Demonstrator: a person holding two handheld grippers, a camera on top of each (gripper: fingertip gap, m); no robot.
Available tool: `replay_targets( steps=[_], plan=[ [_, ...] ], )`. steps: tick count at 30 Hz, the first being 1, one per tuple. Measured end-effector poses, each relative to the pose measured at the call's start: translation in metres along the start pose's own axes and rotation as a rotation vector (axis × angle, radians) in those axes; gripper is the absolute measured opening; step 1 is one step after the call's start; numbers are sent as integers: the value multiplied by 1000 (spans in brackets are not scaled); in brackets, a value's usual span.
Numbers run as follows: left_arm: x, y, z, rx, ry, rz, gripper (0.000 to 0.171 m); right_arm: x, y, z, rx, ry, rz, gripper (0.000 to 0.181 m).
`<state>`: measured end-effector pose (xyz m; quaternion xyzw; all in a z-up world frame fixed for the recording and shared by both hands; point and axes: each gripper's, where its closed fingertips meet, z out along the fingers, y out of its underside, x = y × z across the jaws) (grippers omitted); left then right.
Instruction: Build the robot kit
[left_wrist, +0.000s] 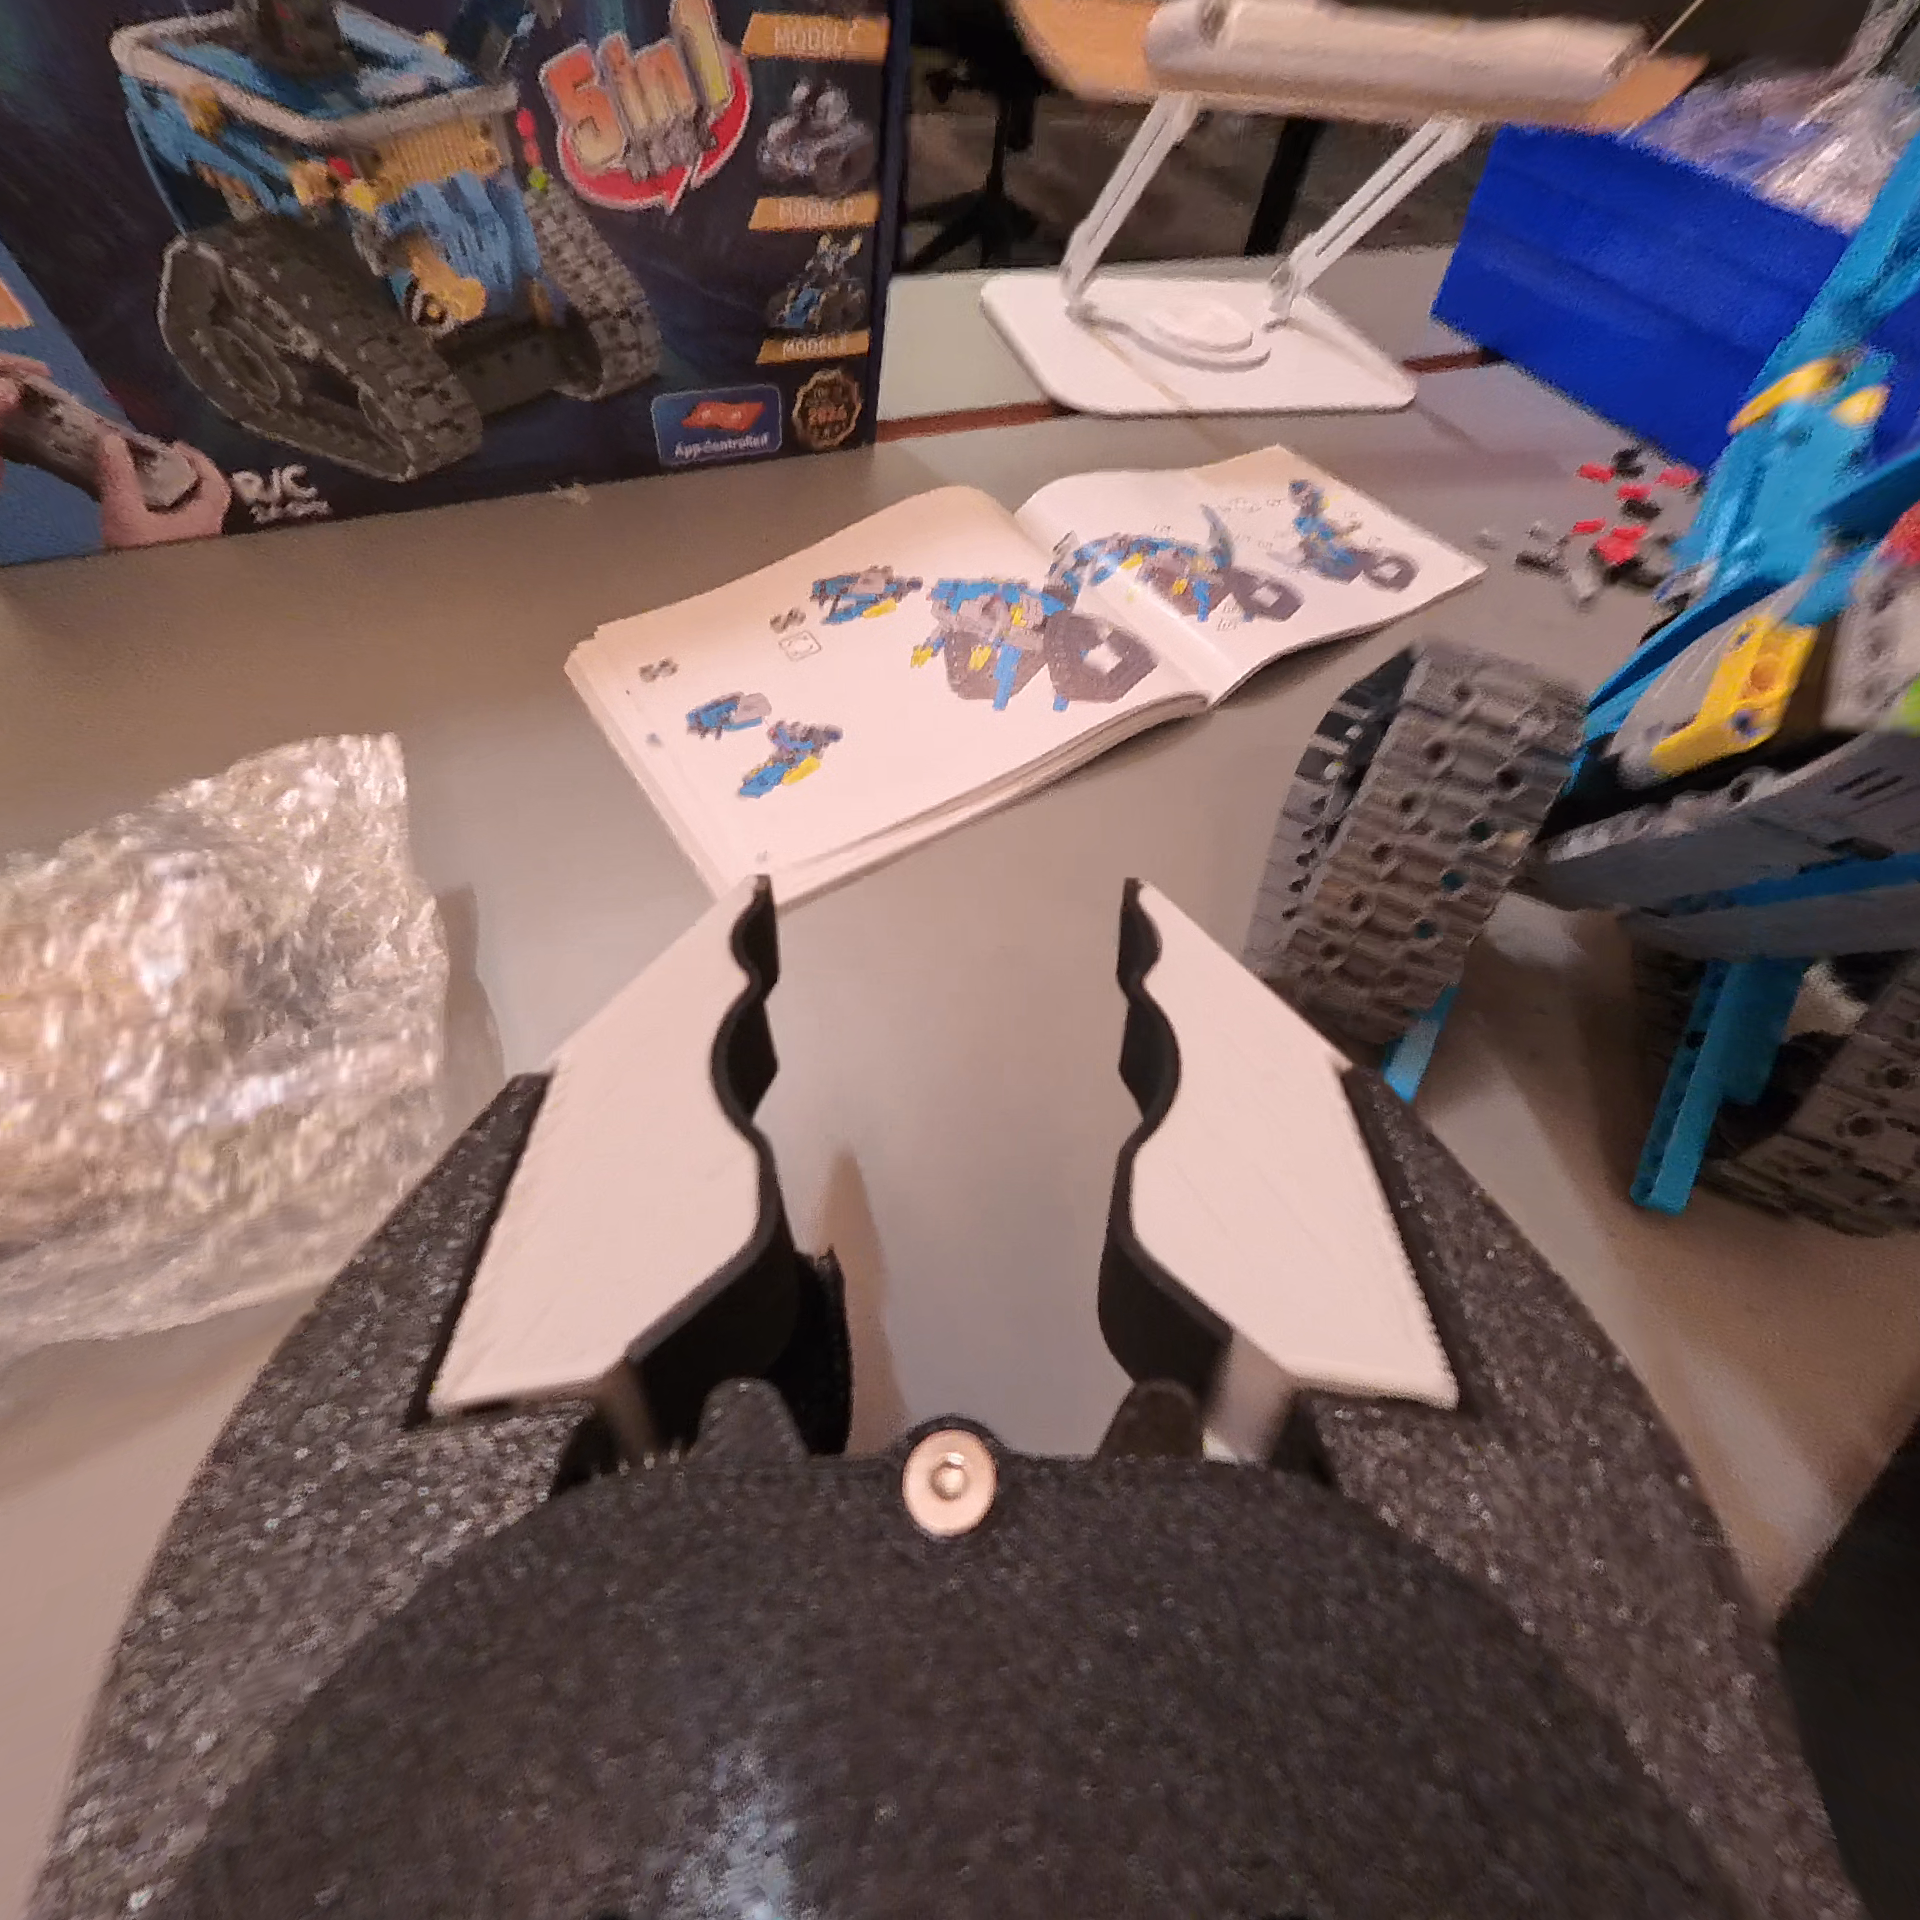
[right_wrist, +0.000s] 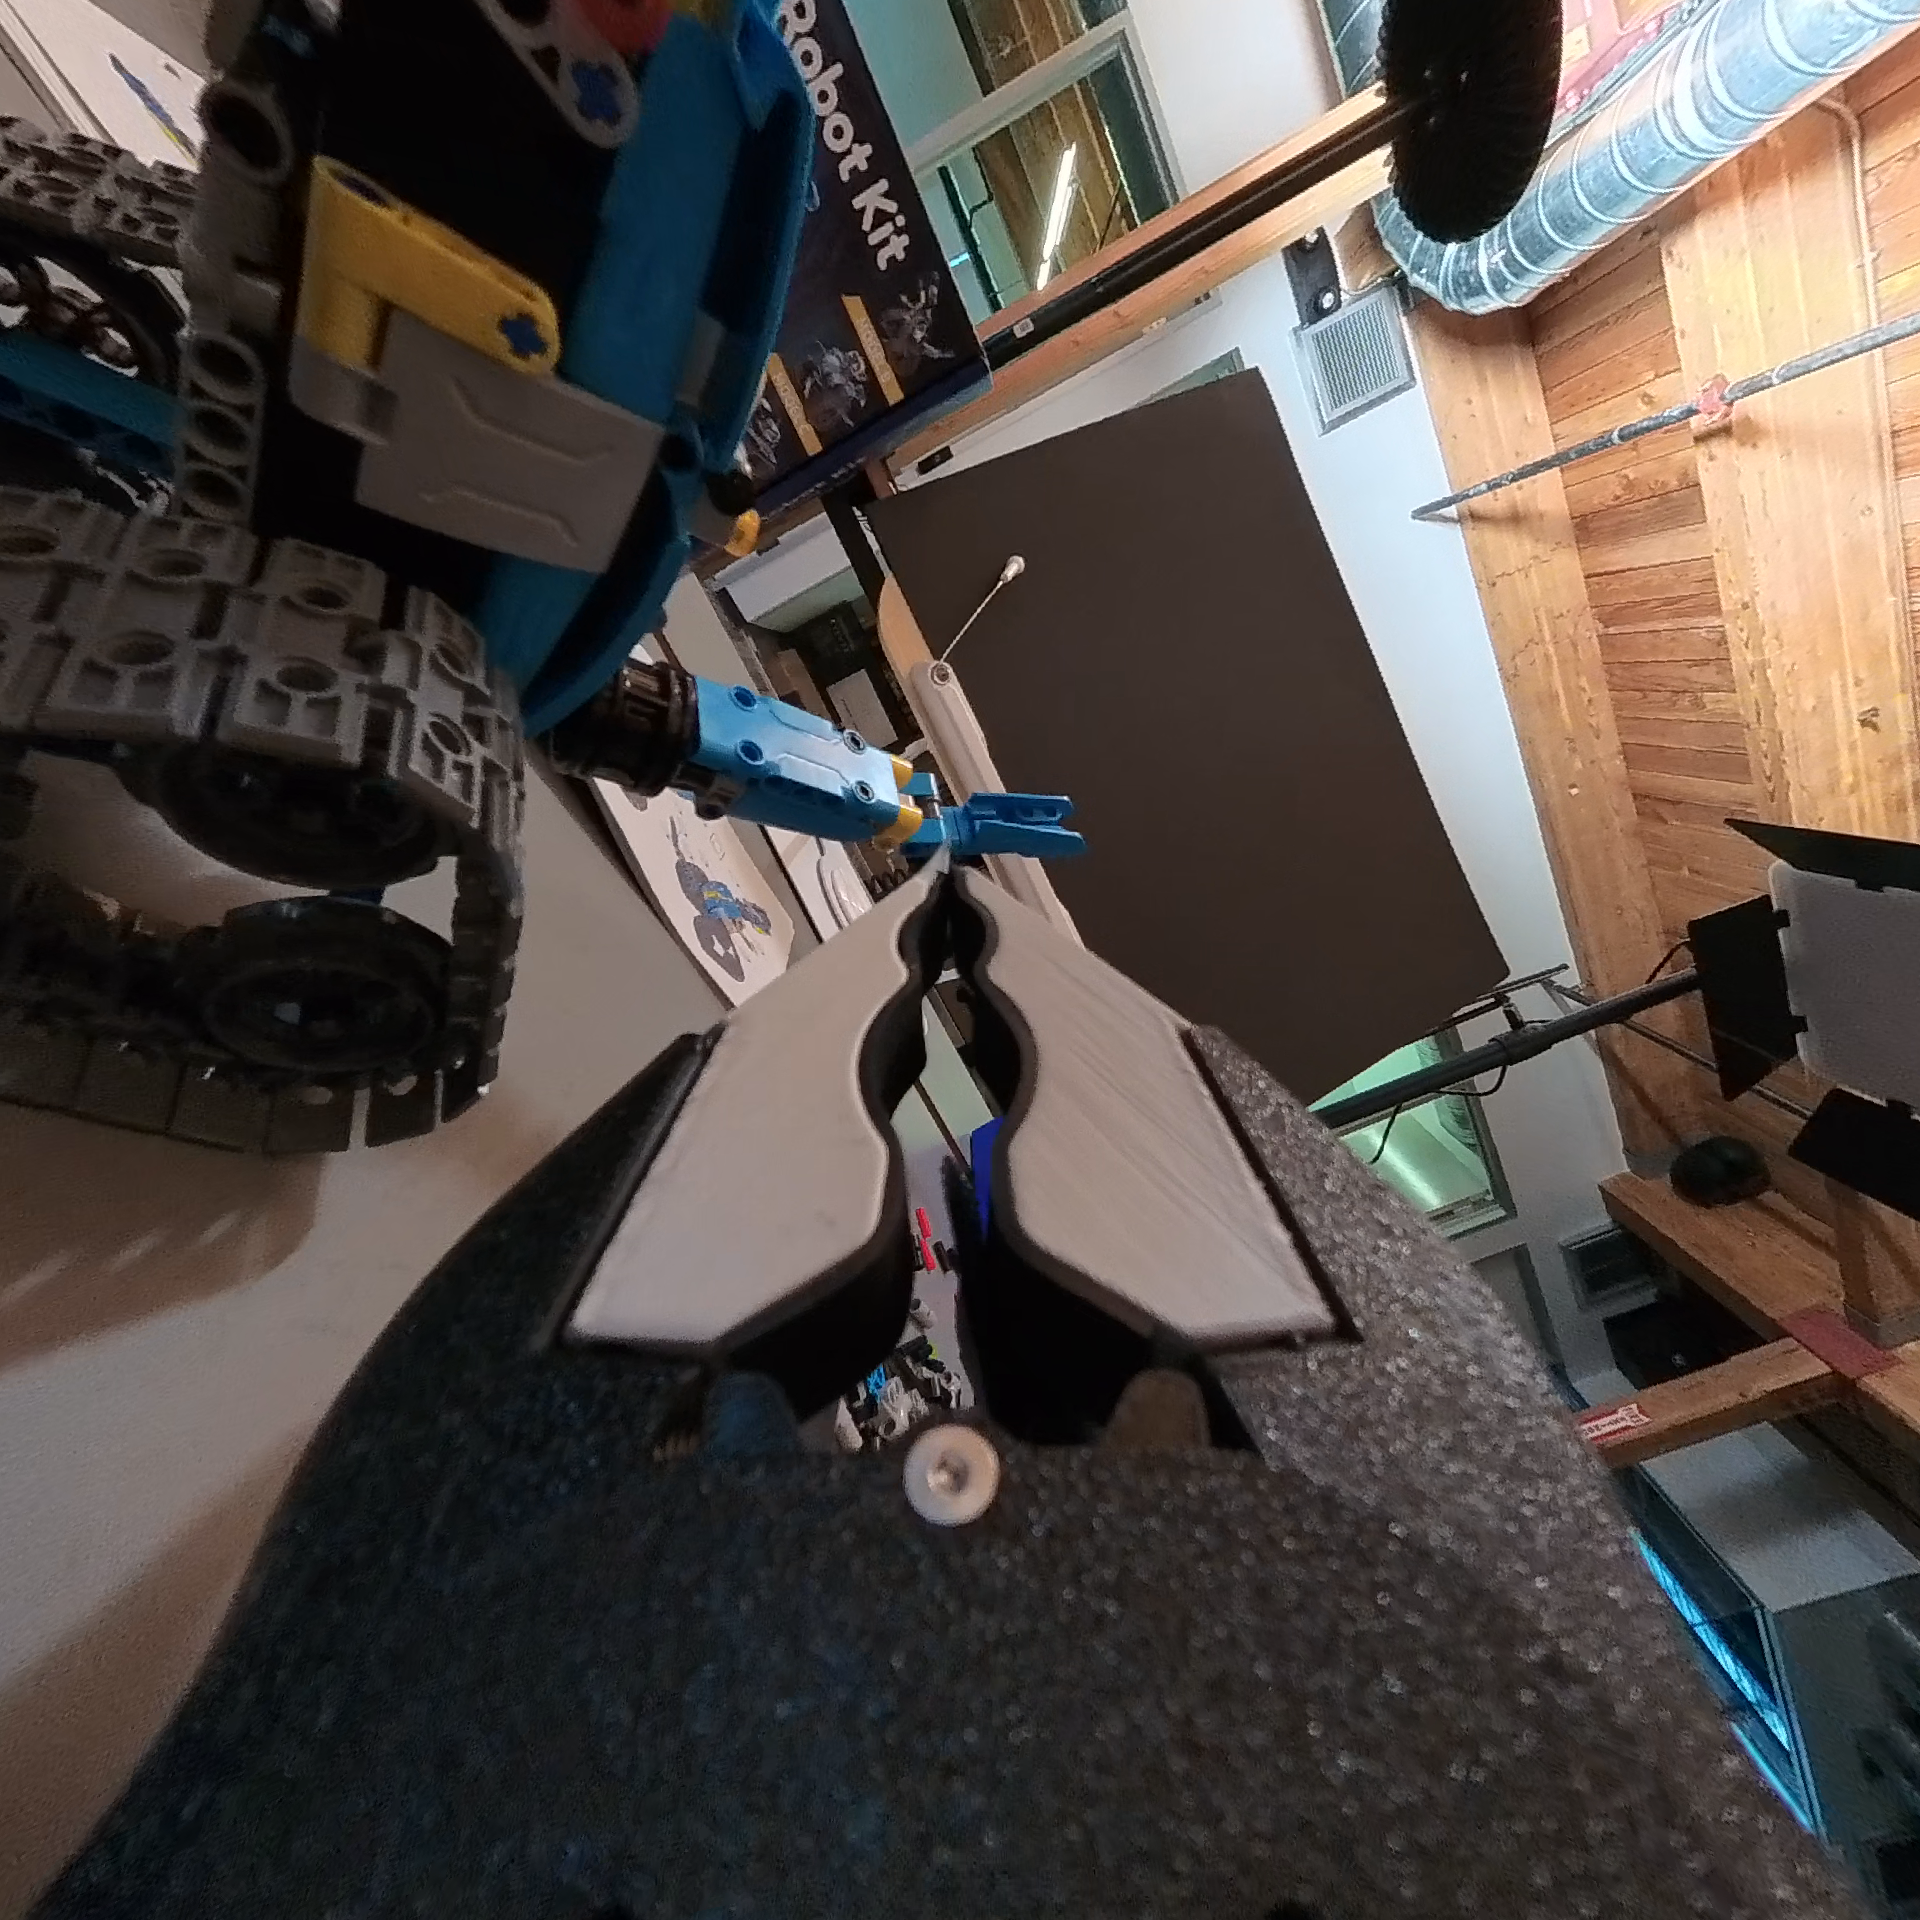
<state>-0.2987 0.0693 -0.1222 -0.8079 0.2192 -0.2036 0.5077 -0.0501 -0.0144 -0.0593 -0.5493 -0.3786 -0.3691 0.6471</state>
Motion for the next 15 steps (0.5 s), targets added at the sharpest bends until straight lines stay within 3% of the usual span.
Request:
replay_targets(
  steps=[2,5,8,10,12,15],
  plan=[
    [-1,-24,-3,-6,39,13,67,1,3,-2,-14,-4,13,0],
    [-5,-83,-7,-82,29,112,77,3,6,-8,-19,4,16,0],
    [29,-139,-1,-197,99,197,77,6,9,-14,-30,18,0,0],
    [78,-151,9,-328,246,225,78,7,10,-17,-29,19,4,0],
    [118,-145,19,-482,347,268,79,9,11,-18,-28,24,15,0],
    [142,-132,38,-641,356,371,78,16,11,-20,-16,39,52,0]
  ],
)
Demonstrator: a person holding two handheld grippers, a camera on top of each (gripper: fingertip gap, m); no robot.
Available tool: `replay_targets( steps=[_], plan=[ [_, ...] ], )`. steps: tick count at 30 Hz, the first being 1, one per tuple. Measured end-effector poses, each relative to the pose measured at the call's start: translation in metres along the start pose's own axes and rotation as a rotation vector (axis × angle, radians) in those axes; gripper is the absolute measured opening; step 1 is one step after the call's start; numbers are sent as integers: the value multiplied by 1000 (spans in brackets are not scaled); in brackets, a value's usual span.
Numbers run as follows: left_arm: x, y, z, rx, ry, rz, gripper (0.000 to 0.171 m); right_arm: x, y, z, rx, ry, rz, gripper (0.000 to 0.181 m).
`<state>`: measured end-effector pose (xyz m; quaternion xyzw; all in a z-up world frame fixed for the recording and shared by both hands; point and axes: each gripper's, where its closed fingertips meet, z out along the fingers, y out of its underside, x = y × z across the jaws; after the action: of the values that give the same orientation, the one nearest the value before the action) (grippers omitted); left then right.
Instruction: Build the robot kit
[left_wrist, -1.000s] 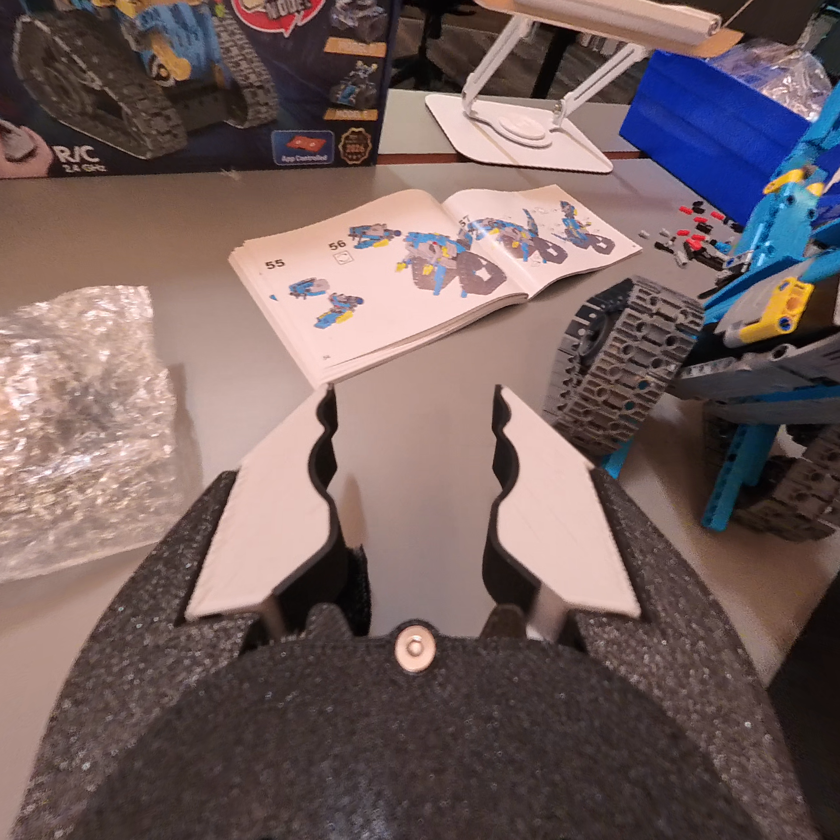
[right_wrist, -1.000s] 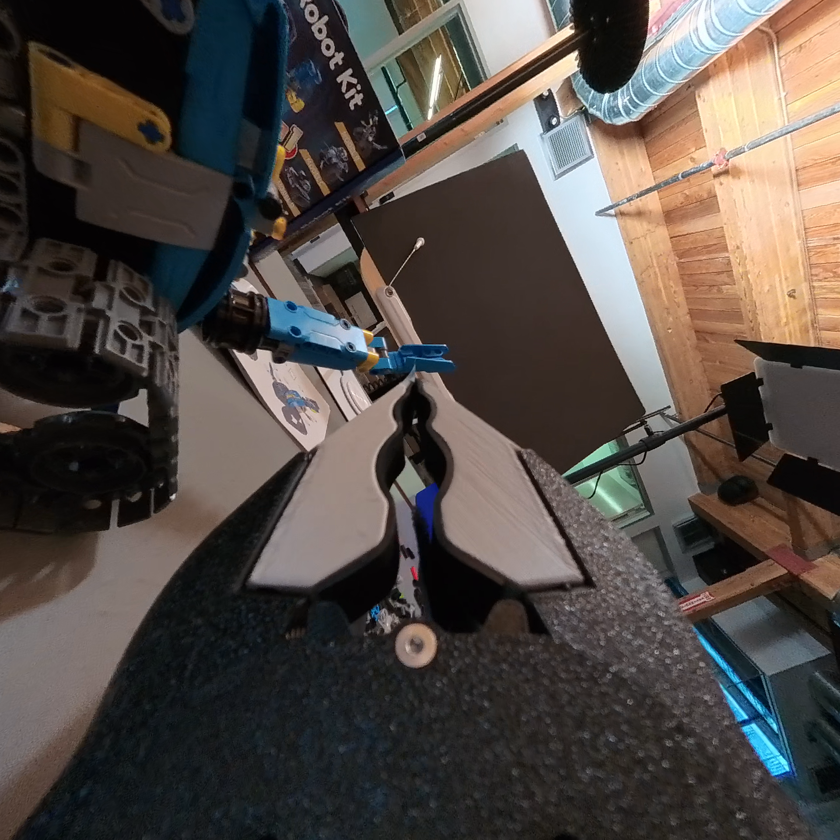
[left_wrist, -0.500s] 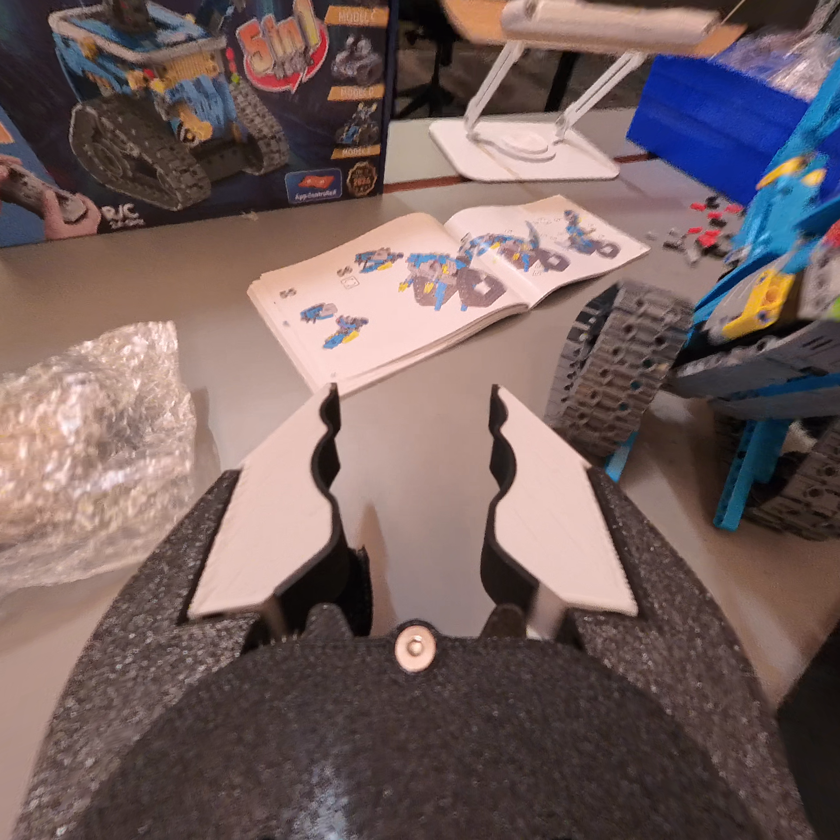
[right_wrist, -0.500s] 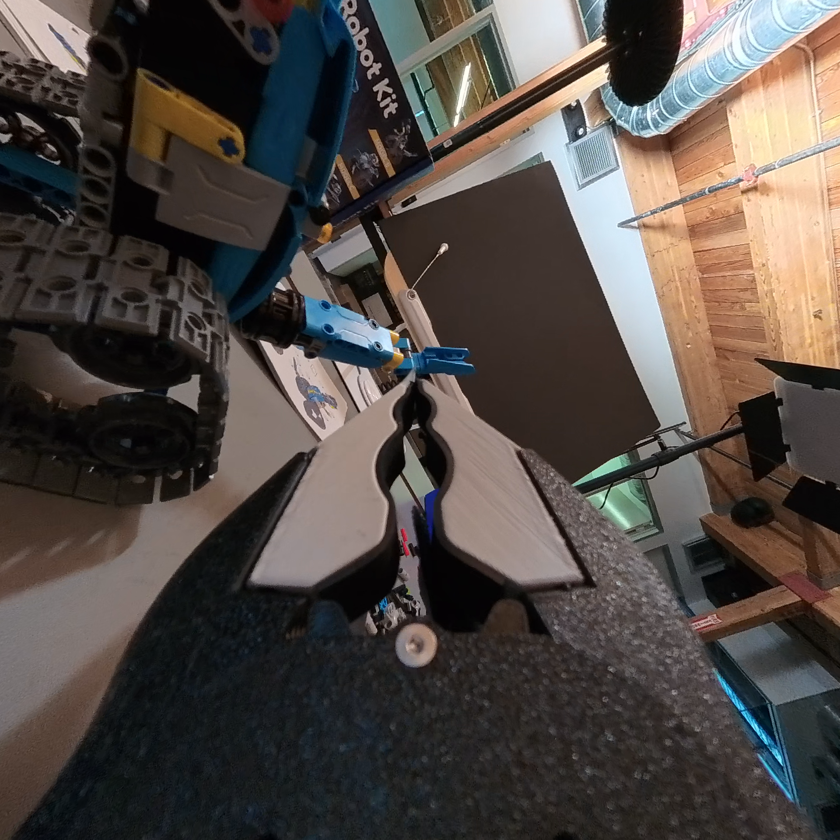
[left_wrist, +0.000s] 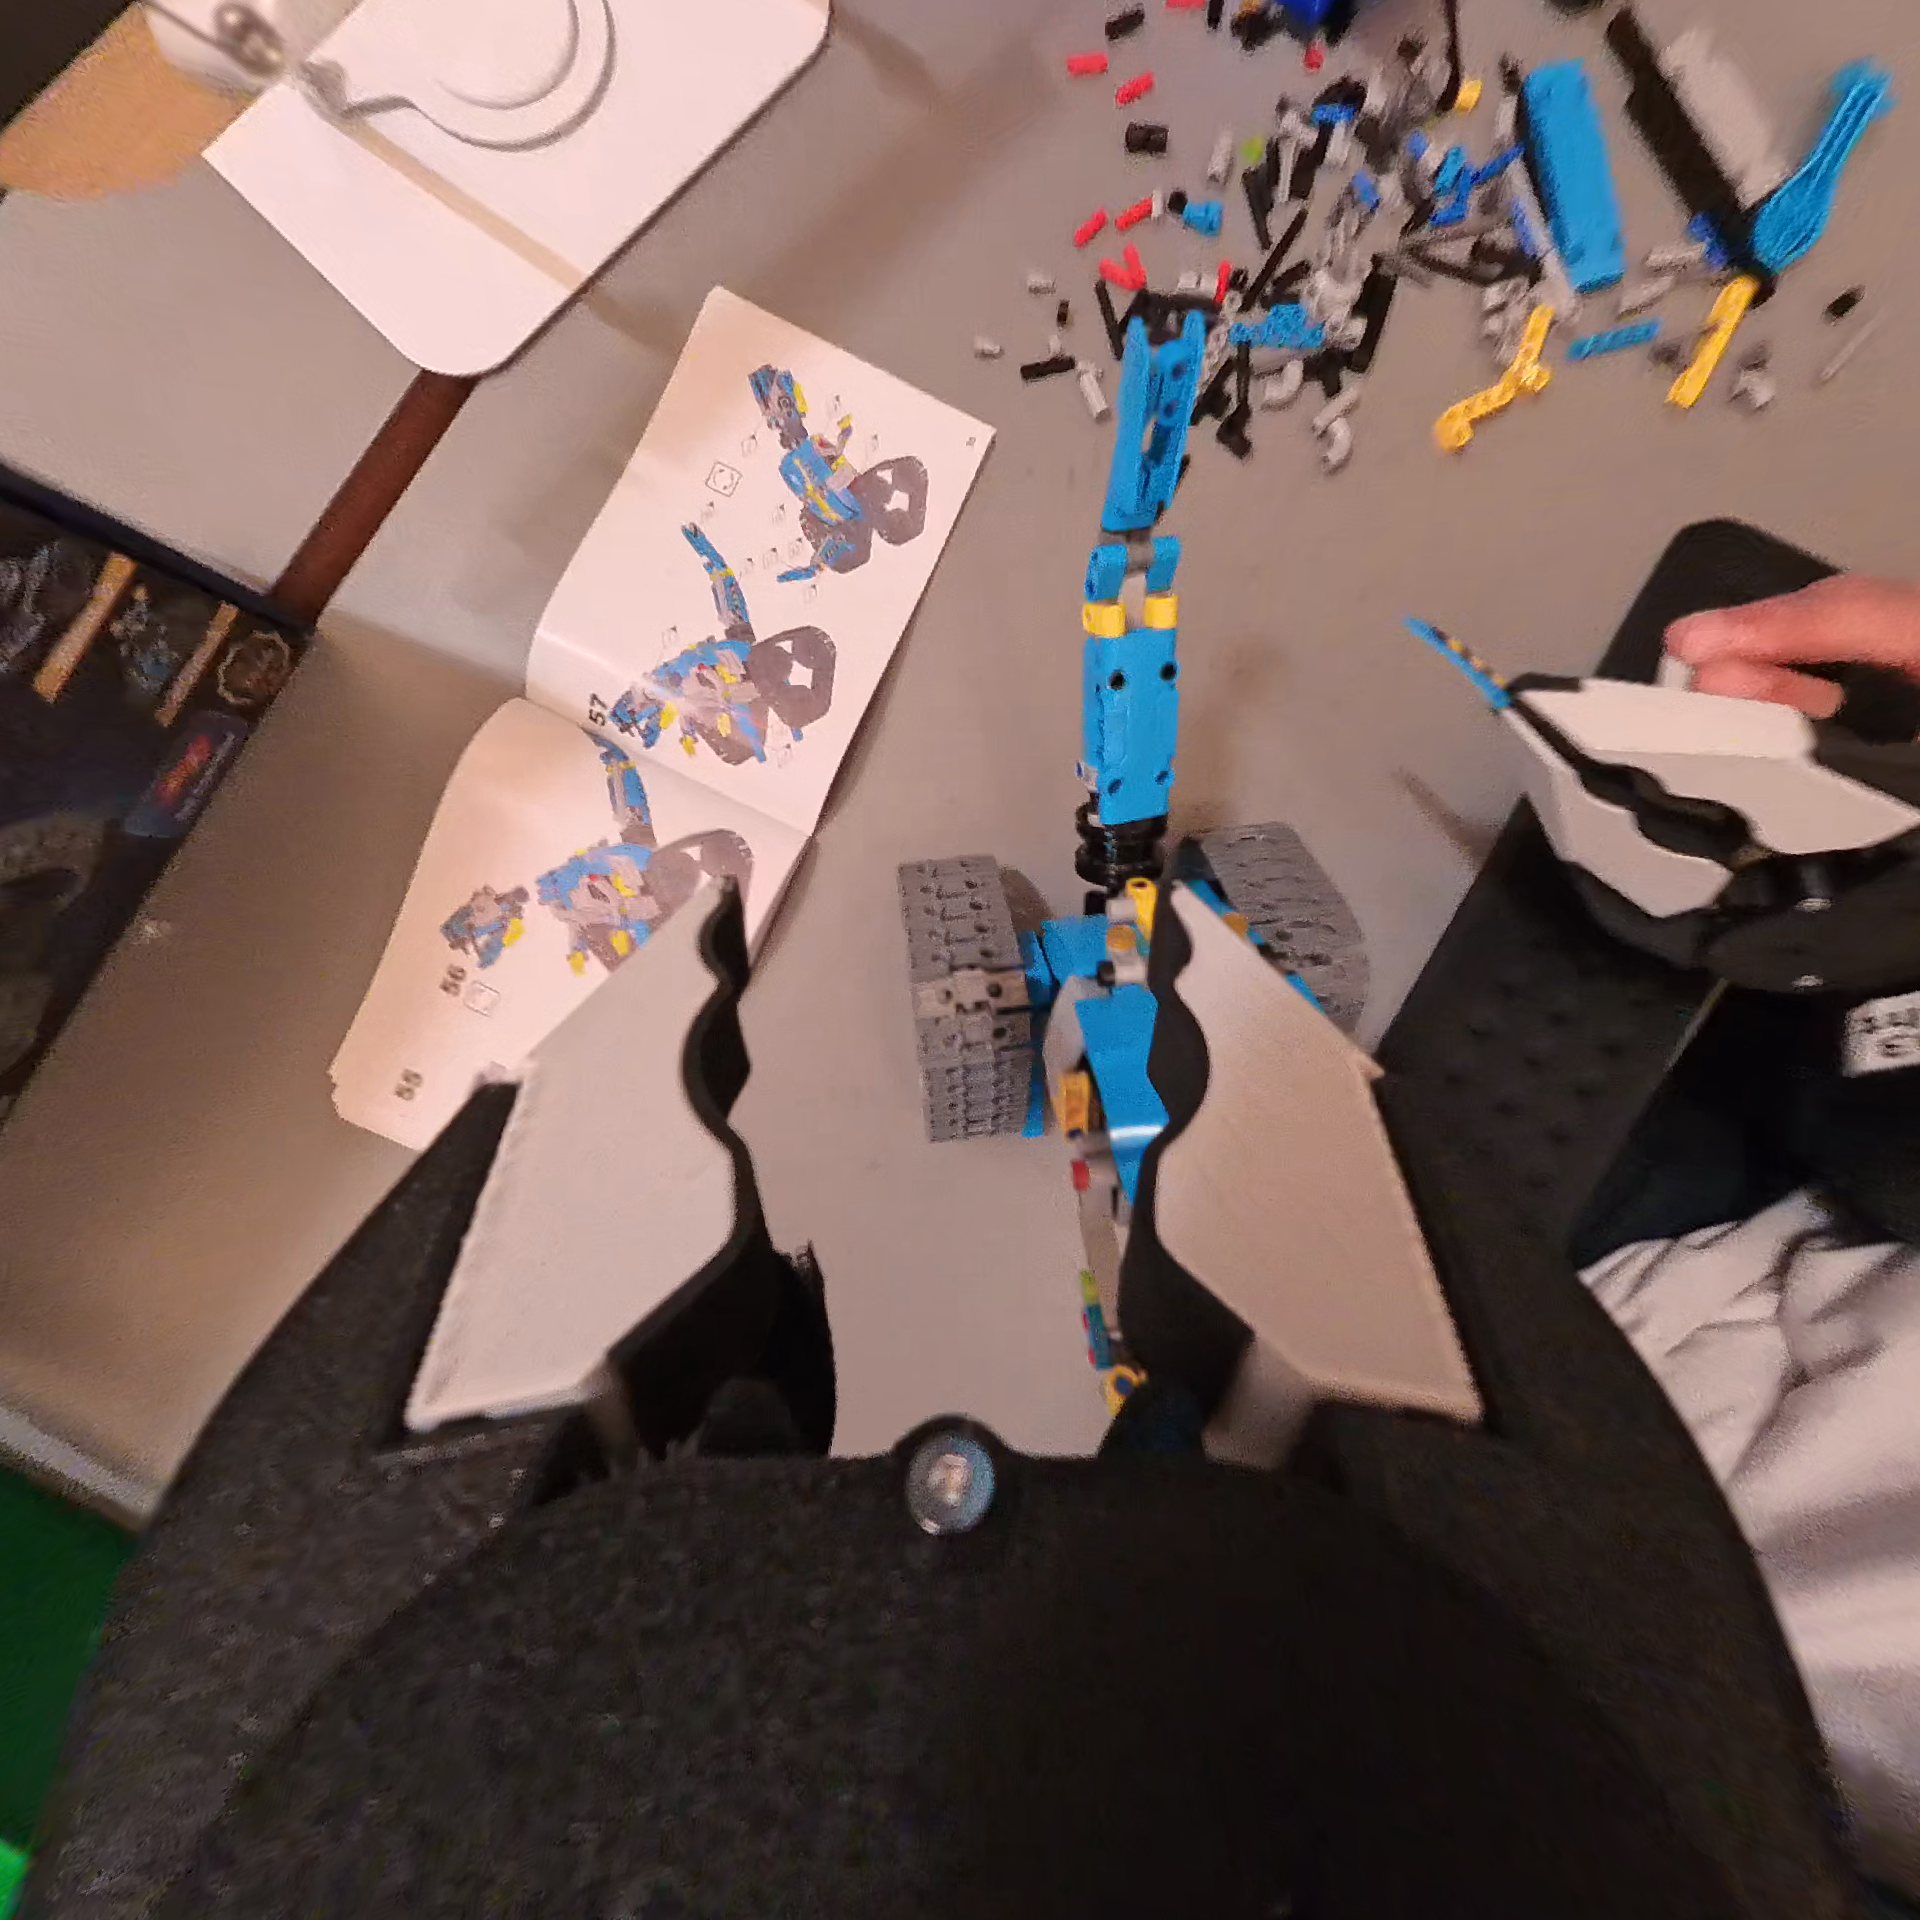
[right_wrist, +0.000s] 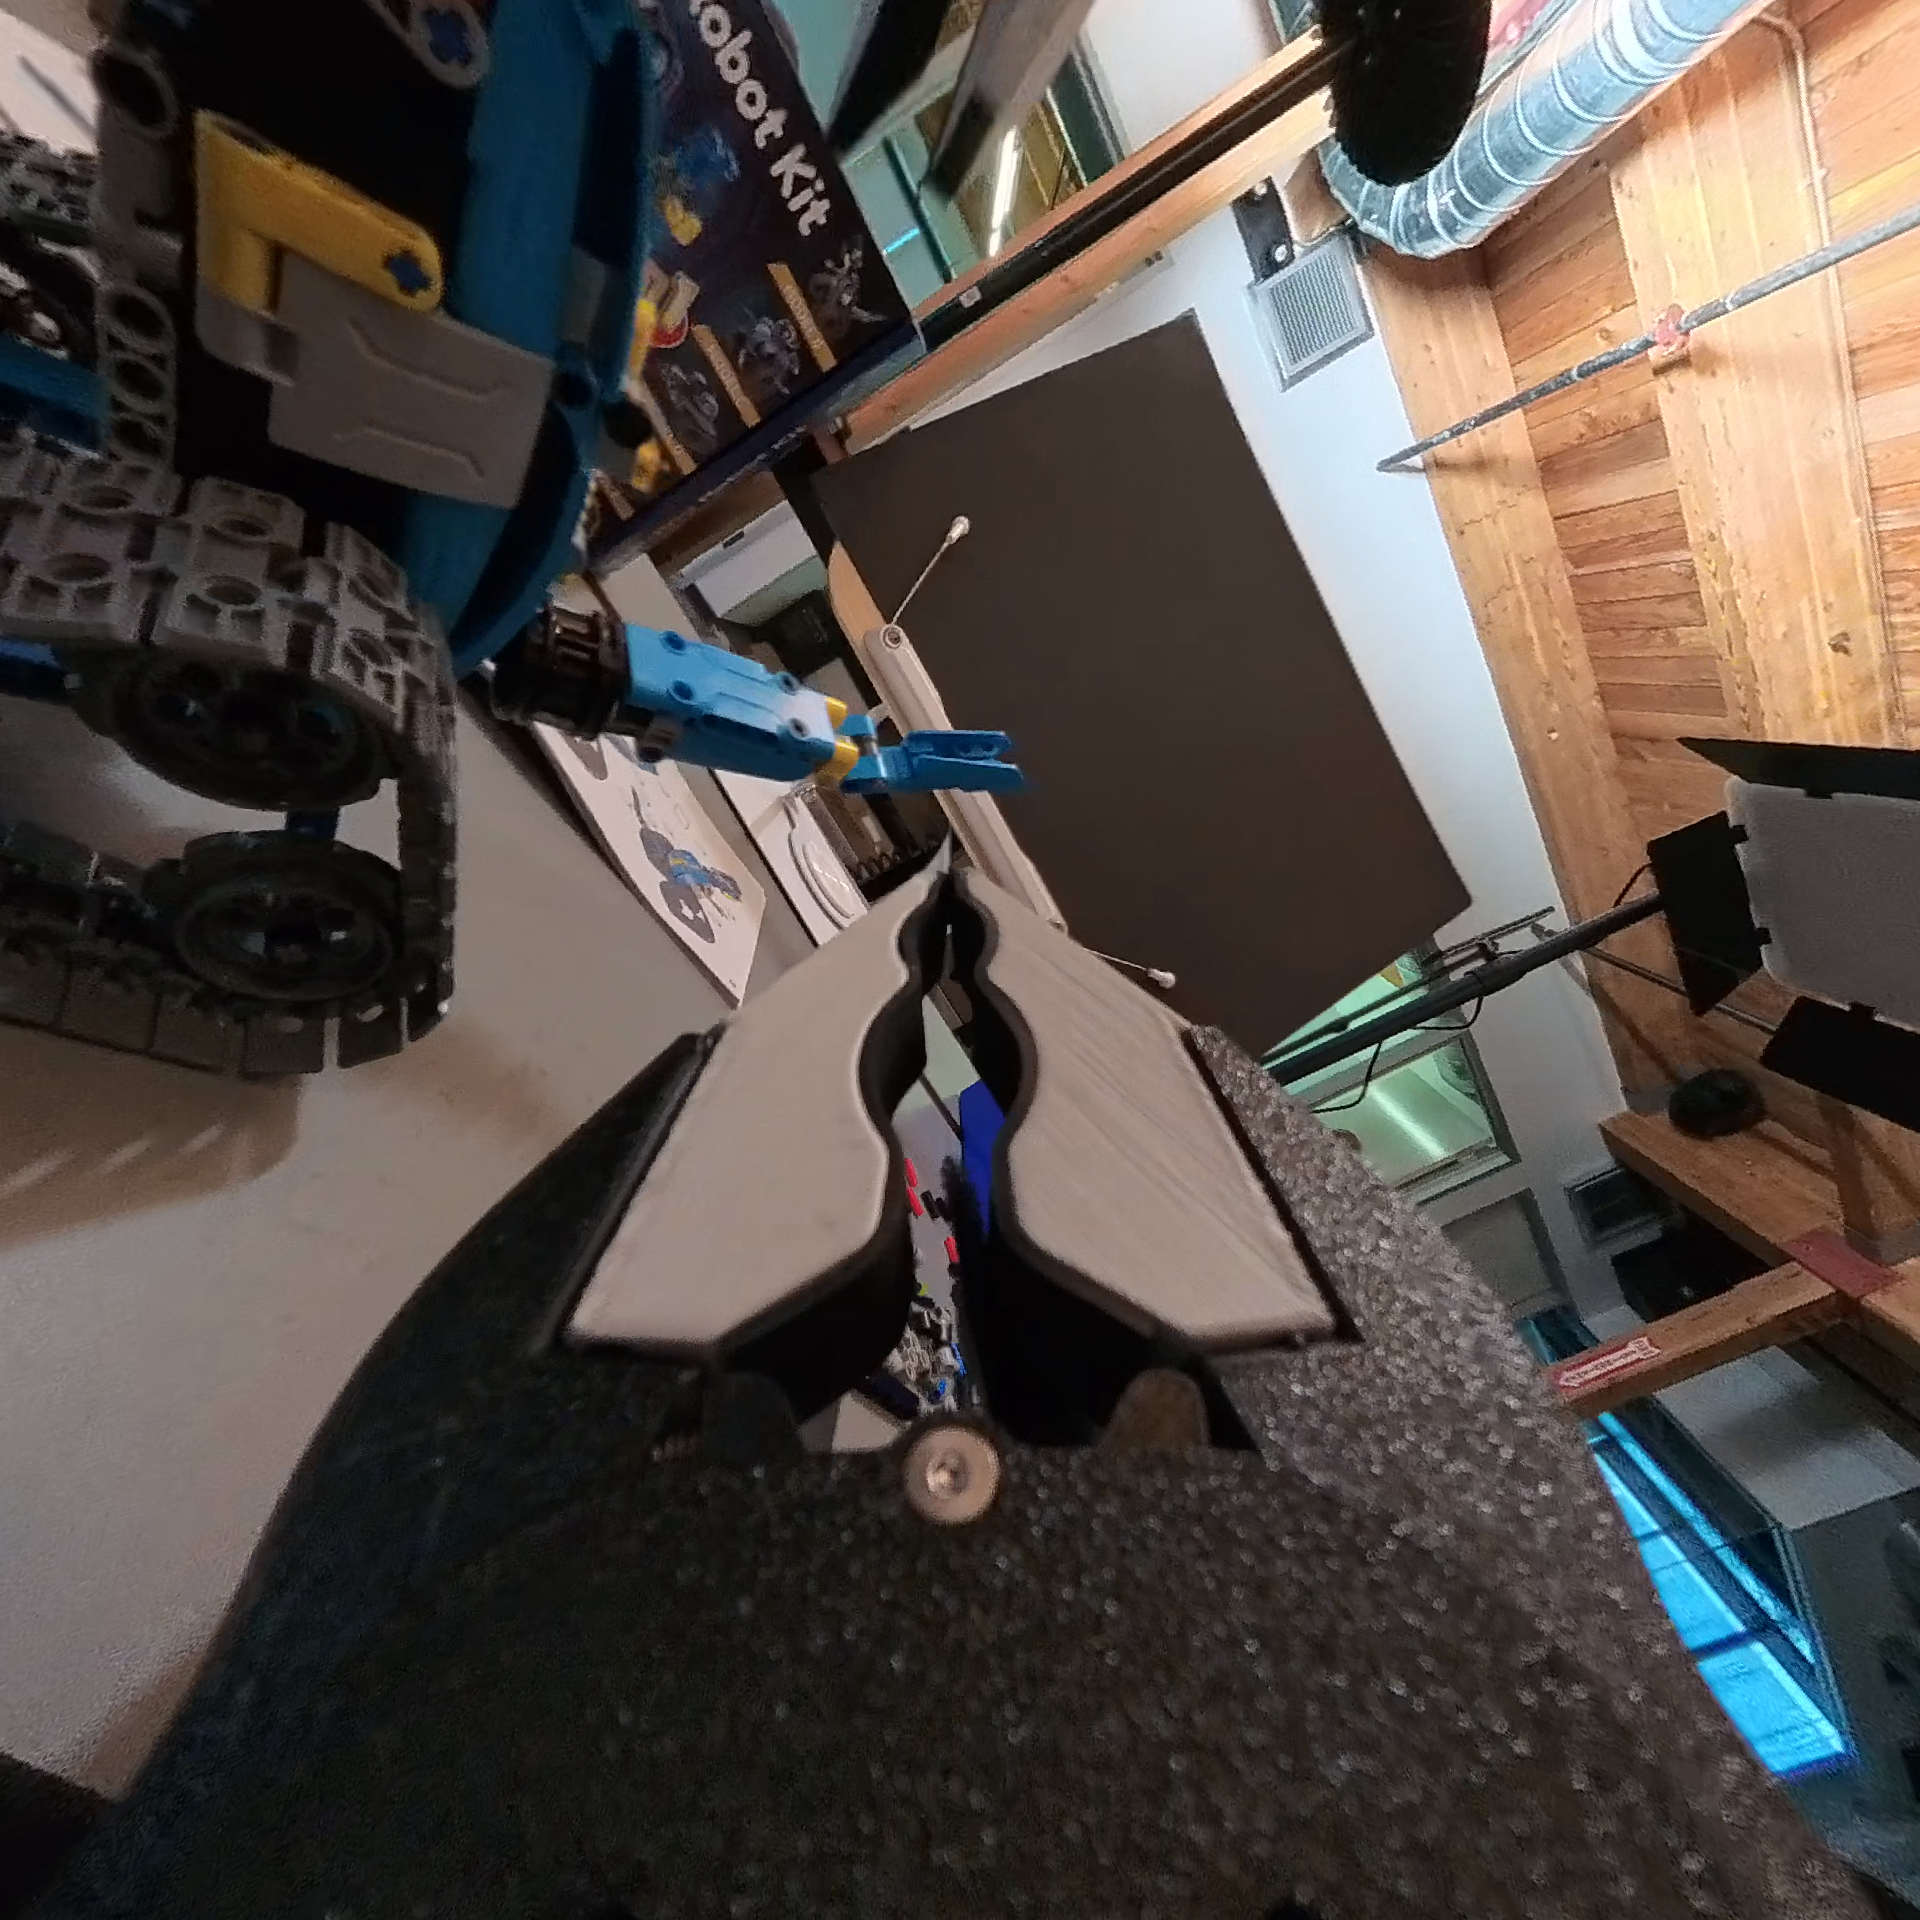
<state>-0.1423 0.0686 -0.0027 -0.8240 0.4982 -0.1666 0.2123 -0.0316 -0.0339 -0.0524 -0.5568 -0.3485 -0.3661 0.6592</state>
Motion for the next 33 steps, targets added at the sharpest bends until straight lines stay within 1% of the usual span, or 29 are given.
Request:
replay_targets(
  steps=[2,5,7,9,11,13,15,18,20,22,25,27,29,33],
  plan=[
    [-3,-7,11,-10,-6,19,74,2,0,-1,8,2,21,0],
    [-11,-11,25,43,42,-53,72,3,-1,-2,20,-10,52,0],
    [-20,-3,32,61,41,-82,72,3,-1,-2,27,-22,78,0],
    [-25,6,33,71,31,-73,72,2,0,-2,29,-35,94,0],
    [-34,16,28,89,-17,-46,73,2,-1,-1,32,-42,105,0],
    [-46,24,18,148,-85,-20,72,1,1,2,25,-52,118,0],
    [-59,42,9,191,-165,-2,72,0,4,5,10,-57,127,0],
    [-74,85,4,215,-246,-22,71,-1,5,7,4,-62,127,0],
    [-76,115,1,233,-254,-63,71,-1,5,7,6,-62,128,0],
    [-71,142,-2,266,-229,-129,68,-2,6,9,2,-66,136,0],
    [-53,170,-5,332,-169,-224,67,-3,6,10,0,-75,146,0],
    [-44,183,-6,378,-167,-270,67,-3,7,11,-3,-76,142,0],
    [-38,189,-7,442,-184,-303,63,-3,6,10,1,-74,140,0],
    [-43,182,-10,623,-280,-349,61,-5,6,11,0,-80,135,0]
  ],
)
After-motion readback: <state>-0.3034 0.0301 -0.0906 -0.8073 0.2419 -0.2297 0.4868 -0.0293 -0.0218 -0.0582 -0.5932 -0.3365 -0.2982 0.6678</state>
